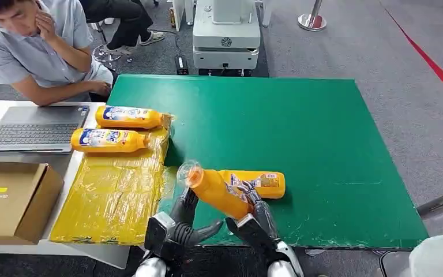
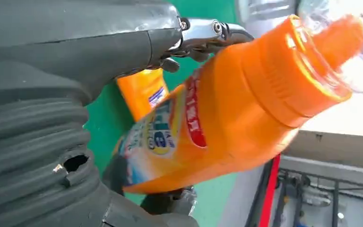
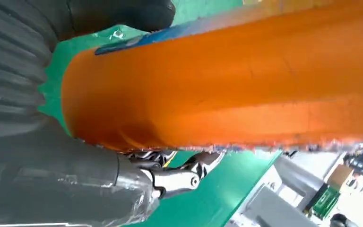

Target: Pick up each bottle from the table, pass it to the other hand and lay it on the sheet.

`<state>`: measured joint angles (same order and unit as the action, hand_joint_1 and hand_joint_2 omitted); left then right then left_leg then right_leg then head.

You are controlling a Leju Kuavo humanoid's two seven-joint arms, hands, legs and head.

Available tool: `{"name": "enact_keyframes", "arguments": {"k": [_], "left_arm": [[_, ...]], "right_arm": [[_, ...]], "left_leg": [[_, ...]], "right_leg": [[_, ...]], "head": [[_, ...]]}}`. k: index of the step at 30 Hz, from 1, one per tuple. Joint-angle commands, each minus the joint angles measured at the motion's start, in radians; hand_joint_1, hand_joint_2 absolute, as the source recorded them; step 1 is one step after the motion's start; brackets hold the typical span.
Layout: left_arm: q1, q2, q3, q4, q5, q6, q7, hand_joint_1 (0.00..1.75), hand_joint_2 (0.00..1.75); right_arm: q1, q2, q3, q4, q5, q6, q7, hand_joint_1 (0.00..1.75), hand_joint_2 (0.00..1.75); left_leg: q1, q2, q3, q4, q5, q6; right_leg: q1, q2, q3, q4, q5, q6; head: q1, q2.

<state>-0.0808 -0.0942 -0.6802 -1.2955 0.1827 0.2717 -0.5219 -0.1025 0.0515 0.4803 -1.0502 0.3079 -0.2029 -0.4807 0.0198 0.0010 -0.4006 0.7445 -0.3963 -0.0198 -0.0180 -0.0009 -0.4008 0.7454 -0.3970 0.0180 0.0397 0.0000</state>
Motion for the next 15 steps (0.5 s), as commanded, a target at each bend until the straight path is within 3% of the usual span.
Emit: {"name": "enact_keyframes", "arguments": {"k": [1,15], "left_arm": [[-0.067,-0.026,-0.021,0.014,-0.04,0.066,-0.012,0.0,1.75],[-0.091,-0.036,-0.032,0.041,-0.031,0.109,0.01,0.0,1.75]], "right_arm": [[-0.06,0.0,0.043,0.012,0.032,-0.012,-0.003,1.75,1.75],[-0.073,-0.002,0.073,0.008,0.071,-0.028,0.004,1.75,1.75]], "left_leg": [[0.0,0.0,0.0,0.0,0.0,0.0],[0.0,0.0,0.0,0.0,0.0,0.0]], "right_leg": [[0.0,0.0,0.0,0.0,0.0,0.0],[0.0,0.0,0.0,0.0,0.0,0.0]], "head": [[-0.002,0.0],[0.0,0.0]]}}
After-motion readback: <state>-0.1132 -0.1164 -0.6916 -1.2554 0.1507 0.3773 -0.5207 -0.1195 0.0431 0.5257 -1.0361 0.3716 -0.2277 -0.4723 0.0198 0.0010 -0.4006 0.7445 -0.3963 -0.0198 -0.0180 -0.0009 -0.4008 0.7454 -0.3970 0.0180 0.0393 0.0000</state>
